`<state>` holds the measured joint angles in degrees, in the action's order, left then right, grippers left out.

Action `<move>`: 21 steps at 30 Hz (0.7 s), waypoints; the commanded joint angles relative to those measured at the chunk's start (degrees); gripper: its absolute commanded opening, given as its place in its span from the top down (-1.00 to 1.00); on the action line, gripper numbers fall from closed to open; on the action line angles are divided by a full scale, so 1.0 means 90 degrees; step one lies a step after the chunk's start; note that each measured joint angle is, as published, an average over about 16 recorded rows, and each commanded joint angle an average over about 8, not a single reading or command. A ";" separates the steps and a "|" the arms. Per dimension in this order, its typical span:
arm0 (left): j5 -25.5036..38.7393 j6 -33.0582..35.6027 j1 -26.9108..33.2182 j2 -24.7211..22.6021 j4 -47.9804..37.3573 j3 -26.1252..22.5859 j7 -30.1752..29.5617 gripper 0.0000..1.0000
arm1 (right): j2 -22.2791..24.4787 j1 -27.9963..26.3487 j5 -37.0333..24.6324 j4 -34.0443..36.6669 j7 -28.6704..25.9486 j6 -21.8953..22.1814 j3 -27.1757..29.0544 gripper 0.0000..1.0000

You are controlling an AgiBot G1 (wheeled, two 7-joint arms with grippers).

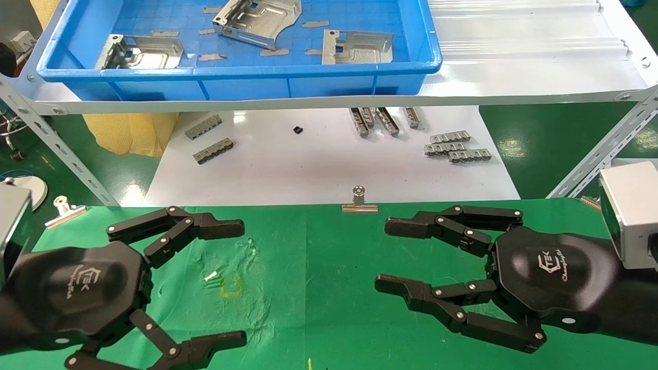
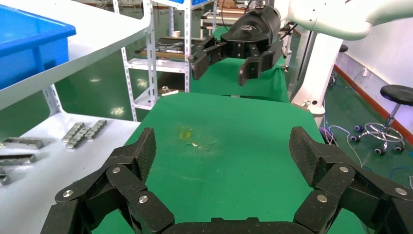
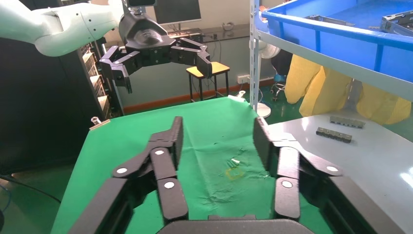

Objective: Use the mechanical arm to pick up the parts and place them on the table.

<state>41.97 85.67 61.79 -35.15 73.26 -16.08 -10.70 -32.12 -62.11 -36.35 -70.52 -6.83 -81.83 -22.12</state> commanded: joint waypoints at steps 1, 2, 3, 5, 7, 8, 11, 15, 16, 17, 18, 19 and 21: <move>0.0000 0.0000 0.0000 0.0000 0.0000 0.0000 0.0000 -1.00 | 0.0000 0.0000 0.0000 0.0000 0.0000 0.0000 0.0000 1.00; 0.0000 0.0000 0.0000 0.0000 0.0000 0.0000 0.0000 -1.00 | 0.0000 0.0000 0.0000 0.0000 0.0000 0.0000 0.0000 1.00; 0.0000 0.0000 0.0000 0.0000 0.0000 0.0000 0.0000 -1.00 | 0.0000 0.0000 0.0000 0.0000 0.0000 0.0000 0.0000 1.00; 0.0000 0.0000 0.0000 0.0000 0.0000 0.0000 0.0000 -1.00 | 0.0000 0.0000 0.0000 0.0000 0.0000 0.0000 0.0000 1.00; 0.0000 0.0000 0.0000 0.0000 0.0000 0.0000 0.0000 -1.00 | 0.0000 0.0000 0.0000 0.0000 0.0000 0.0000 0.0000 1.00; 0.0000 0.0000 0.0000 0.0000 0.0000 0.0000 0.0000 -1.00 | 0.0000 0.0000 0.0000 0.0000 0.0000 0.0000 0.0000 1.00; 0.0000 0.0000 0.0000 0.0000 0.0000 0.0000 0.0000 -1.00 | 0.0000 0.0000 0.0000 0.0000 0.0000 0.0000 0.0000 1.00; 0.0000 0.0000 0.0000 0.0000 0.0000 0.0000 0.0000 -1.00 | 0.0000 0.0000 0.0000 0.0000 0.0000 0.0000 0.0000 1.00; 0.0000 0.0000 0.0000 0.0000 0.0000 0.0000 0.0000 -1.00 | 0.0000 0.0000 0.0000 0.0000 0.0000 0.0000 0.0000 1.00; 0.0000 0.0000 0.0000 0.0000 0.0000 0.0000 0.0000 -1.00 | 0.0000 0.0000 0.0000 0.0000 0.0000 0.0000 0.0000 1.00; 0.0000 0.0000 0.0000 0.0000 0.0000 0.0000 0.0000 -1.00 | 0.0000 0.0000 0.0000 0.0000 0.0000 0.0000 0.0000 1.00; 0.0000 0.0000 0.0000 0.0000 0.0000 0.0000 0.0000 -1.00 | 0.0000 0.0000 0.0000 0.0000 0.0000 0.0000 0.0000 1.00; 0.0000 0.0000 0.0000 0.0000 0.0000 0.0000 0.0000 -1.00 | 0.0000 0.0000 0.0000 0.0000 0.0000 0.0000 0.0000 1.00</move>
<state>41.97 85.67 61.79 -35.15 73.26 -16.08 -10.70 -32.12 -62.11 -36.35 -70.52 -6.83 -81.83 -22.12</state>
